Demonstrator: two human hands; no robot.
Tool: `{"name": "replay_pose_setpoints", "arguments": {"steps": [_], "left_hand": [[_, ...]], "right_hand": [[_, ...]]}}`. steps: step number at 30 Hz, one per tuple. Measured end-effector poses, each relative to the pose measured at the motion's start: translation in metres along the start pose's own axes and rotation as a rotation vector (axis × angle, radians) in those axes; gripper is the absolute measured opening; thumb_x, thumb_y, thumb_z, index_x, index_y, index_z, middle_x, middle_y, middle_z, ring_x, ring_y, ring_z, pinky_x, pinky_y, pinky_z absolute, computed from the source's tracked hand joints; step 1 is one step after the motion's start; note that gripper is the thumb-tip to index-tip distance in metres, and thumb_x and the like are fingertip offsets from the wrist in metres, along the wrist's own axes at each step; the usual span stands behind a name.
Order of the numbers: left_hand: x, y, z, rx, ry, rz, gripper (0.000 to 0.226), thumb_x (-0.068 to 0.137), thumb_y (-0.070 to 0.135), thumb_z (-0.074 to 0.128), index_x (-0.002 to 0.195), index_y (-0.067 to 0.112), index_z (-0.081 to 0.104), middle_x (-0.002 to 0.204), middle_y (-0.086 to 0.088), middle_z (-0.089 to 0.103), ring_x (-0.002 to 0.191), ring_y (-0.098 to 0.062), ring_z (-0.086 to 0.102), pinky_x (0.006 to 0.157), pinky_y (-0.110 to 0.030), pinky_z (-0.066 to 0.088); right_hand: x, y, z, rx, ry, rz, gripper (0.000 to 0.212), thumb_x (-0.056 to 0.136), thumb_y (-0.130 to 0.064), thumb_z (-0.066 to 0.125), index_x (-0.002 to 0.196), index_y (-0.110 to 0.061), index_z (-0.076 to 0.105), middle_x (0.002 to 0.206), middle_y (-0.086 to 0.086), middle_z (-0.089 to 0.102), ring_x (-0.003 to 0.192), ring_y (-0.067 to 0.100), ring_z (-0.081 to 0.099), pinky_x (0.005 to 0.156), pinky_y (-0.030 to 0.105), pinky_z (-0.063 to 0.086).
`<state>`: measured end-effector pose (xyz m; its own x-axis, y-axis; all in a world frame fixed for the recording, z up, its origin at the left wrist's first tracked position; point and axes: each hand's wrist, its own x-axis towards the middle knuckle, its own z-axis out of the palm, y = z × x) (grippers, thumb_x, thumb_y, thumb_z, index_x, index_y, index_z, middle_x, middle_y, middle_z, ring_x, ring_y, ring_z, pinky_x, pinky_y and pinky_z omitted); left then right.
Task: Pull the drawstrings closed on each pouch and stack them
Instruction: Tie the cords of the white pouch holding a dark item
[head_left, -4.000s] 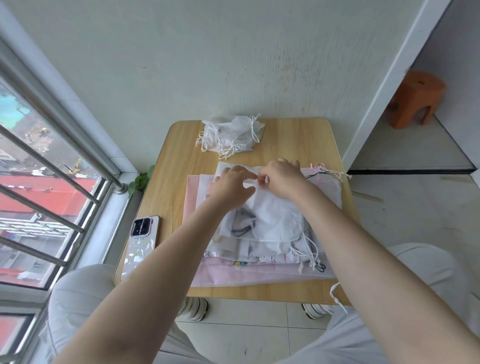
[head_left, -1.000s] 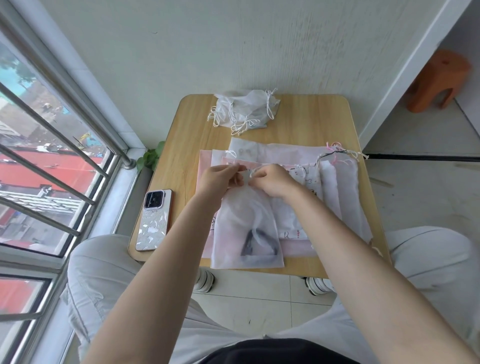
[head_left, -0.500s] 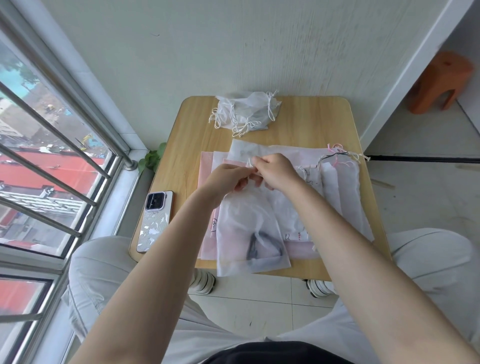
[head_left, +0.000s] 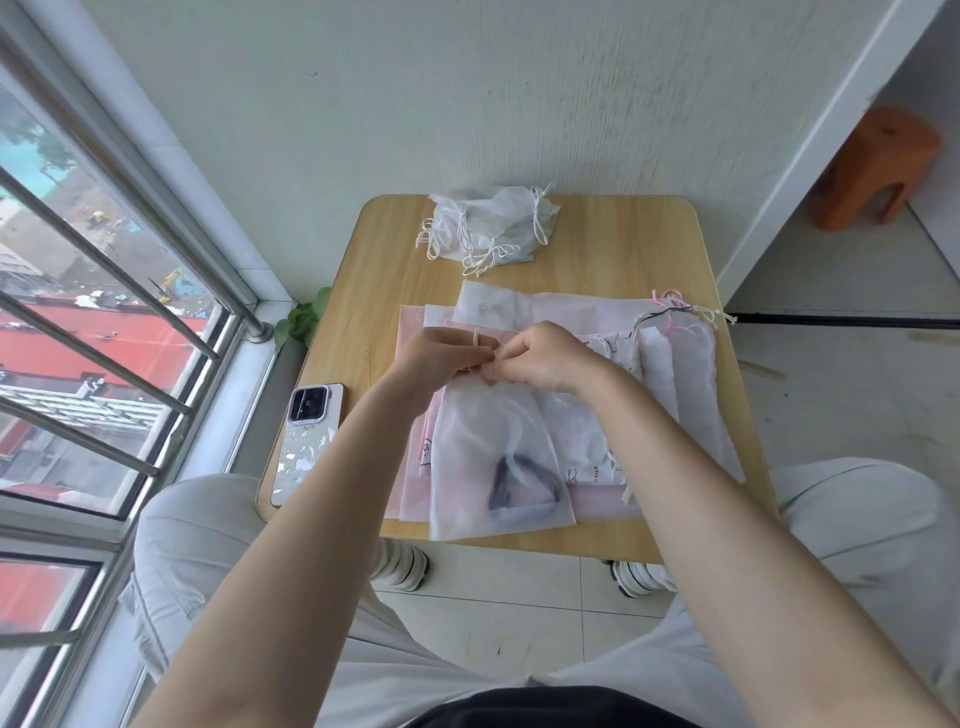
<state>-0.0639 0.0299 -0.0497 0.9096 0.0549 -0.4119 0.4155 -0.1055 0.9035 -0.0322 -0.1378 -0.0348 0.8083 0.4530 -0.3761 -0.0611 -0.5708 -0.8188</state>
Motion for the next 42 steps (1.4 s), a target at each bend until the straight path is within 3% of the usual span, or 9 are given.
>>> {"name": "replay_pose_setpoints", "arguments": {"steps": [5,11,17,20,23,29,34,39,42], "left_hand": [[-0.005,0.006,-0.002,0.089,0.005,0.066,0.022,0.077,0.006,0.079,0.099,0.008,0.076,0.102,-0.016,0.074,0.091,-0.019,0.068,0.098,-0.037,0.052],[-0.011,0.014,-0.001,0.123,-0.019,0.113,0.032,0.075,-0.003,0.078,0.107,0.000,0.072,0.102,-0.016,0.074,0.093,-0.021,0.071,0.085,-0.021,0.055],[-0.012,0.014,0.003,0.266,0.165,0.173,0.020,0.077,0.001,0.078,0.097,0.006,0.074,0.085,-0.002,0.072,0.070,0.000,0.064,0.064,-0.007,0.048],[-0.010,0.010,0.007,0.293,0.265,0.185,0.016,0.078,0.007,0.078,0.094,0.010,0.075,0.082,0.003,0.070,0.070,0.001,0.060,0.059,-0.001,0.043],[-0.010,0.007,0.010,0.316,0.332,0.154,0.011,0.075,0.017,0.079,0.083,0.014,0.073,0.073,0.009,0.067,0.064,0.000,0.056,0.053,-0.004,0.039],[-0.014,0.003,0.008,-0.085,0.212,0.035,0.019,0.080,0.007,0.071,0.098,0.000,0.073,0.094,-0.015,0.074,0.081,-0.019,0.067,0.090,-0.038,0.054],[-0.015,0.004,0.007,-0.150,0.212,0.028,0.018,0.084,0.001,0.069,0.102,0.002,0.073,0.092,-0.013,0.073,0.081,-0.019,0.068,0.086,-0.032,0.057],[-0.019,0.008,0.007,-0.251,0.172,0.005,0.018,0.089,0.007,0.065,0.106,0.003,0.072,0.088,-0.008,0.073,0.074,-0.012,0.069,0.061,-0.019,0.053],[-0.019,0.008,0.007,-0.233,0.188,0.015,0.019,0.090,0.019,0.066,0.102,0.006,0.074,0.087,-0.005,0.073,0.076,-0.012,0.066,0.066,-0.022,0.050]], "right_hand": [[0.009,0.004,-0.001,0.112,0.199,0.032,0.013,0.084,-0.013,0.056,0.094,-0.013,0.064,0.086,0.000,0.069,0.074,0.011,0.059,0.068,0.023,0.046],[0.008,0.004,0.003,0.278,0.056,0.046,0.020,0.081,-0.009,0.063,0.098,-0.020,0.062,0.084,-0.002,0.065,0.076,0.009,0.059,0.073,0.029,0.042],[0.007,0.005,0.006,0.378,0.073,0.018,0.027,0.078,-0.008,0.074,0.100,-0.018,0.061,0.095,0.001,0.066,0.077,0.007,0.059,0.061,0.018,0.041],[0.007,0.003,0.008,0.552,0.055,-0.012,0.027,0.080,-0.002,0.073,0.101,-0.014,0.061,0.092,0.002,0.067,0.080,0.010,0.063,0.066,0.016,0.047],[0.005,0.002,0.008,0.652,0.033,-0.007,0.021,0.082,0.000,0.067,0.098,-0.014,0.063,0.088,0.004,0.067,0.077,0.012,0.063,0.069,0.020,0.047],[0.007,0.005,0.007,0.600,0.035,0.043,0.017,0.087,-0.003,0.057,0.094,-0.016,0.065,0.085,0.006,0.068,0.072,0.015,0.061,0.067,0.026,0.044],[0.011,0.008,0.010,0.574,0.061,0.058,0.019,0.086,-0.005,0.056,0.094,-0.018,0.068,0.087,0.006,0.070,0.076,0.016,0.061,0.067,0.025,0.044],[0.011,0.006,0.010,0.623,0.073,0.078,0.023,0.087,-0.005,0.054,0.102,-0.018,0.067,0.090,0.005,0.070,0.083,0.017,0.062,0.068,0.025,0.045],[0.011,0.005,0.009,0.684,0.050,0.072,0.033,0.086,0.000,0.048,0.110,-0.015,0.064,0.108,0.011,0.072,0.094,0.020,0.064,0.082,0.031,0.046]]}}
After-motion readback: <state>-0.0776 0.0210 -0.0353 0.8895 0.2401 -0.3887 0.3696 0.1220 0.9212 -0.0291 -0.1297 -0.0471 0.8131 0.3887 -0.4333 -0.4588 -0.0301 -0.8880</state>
